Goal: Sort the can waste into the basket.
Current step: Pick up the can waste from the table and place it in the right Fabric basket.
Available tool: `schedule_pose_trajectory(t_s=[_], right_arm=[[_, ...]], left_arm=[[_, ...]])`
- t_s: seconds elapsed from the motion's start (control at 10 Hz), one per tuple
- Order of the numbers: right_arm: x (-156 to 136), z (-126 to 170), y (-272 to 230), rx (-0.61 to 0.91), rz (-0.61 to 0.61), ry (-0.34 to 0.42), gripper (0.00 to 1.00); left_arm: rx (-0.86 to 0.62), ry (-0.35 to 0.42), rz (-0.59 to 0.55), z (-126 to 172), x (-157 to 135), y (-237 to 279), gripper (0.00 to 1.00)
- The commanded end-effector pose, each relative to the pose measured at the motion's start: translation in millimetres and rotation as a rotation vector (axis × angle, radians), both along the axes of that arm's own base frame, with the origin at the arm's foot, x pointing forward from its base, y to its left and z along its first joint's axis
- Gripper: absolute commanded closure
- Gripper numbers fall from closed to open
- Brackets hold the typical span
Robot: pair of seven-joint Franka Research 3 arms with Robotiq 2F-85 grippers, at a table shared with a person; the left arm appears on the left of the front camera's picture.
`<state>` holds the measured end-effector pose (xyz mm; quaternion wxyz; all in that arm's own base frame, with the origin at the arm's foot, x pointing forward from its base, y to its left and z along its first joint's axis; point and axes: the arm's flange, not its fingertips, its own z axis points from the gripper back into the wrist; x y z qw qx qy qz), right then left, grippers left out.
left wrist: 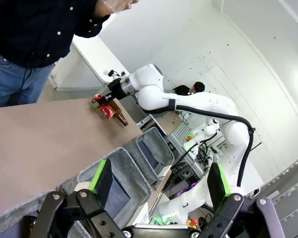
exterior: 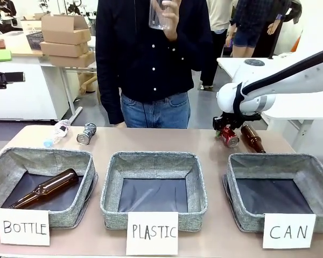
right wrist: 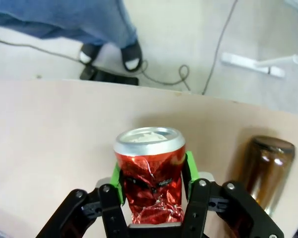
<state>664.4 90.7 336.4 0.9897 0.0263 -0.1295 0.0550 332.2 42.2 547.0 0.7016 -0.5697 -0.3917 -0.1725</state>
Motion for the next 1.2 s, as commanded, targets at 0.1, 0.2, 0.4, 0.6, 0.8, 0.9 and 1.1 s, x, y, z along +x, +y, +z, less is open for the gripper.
schedule_pose_trajectory(t_s=[0.1, 0.2, 0.4, 0.6, 0.8, 0.9, 1.1], right_arm=[[-99, 129, -40, 0.071, 0.033, 0.081, 1.0], [-136, 153, -57, 0.063, 0.054, 0.099, 1.0], [-218, 183, -88, 0.12, 0.097, 0.109, 1.0], [-294, 180, -106, 0.115, 0.165, 0.075, 1.0], [-315, 158, -115, 0.164, 0.163, 0.04, 1.0], [-311, 146, -116, 0.171, 0.188, 0.044, 1.0], [-295, 118, -112, 0.132, 0.286, 0.111, 1.0]], left_arm=[[-0.013, -0.03, -0.005, 1, 1, -2, 0.0], [-0.013, -0.03, -0.005, 1, 1, -2, 0.0], [-0.013, -0.03, -0.005, 1, 1, -2, 0.0], [-0.013, -0.03, -0.005, 1, 1, -2, 0.0], [-0.013, -0.03, -0.005, 1, 1, -2, 0.0], [-0.013, -0.03, -0.005, 1, 1, -2, 0.0], [-0.013, -0.03, -0.005, 1, 1, -2, 0.0]])
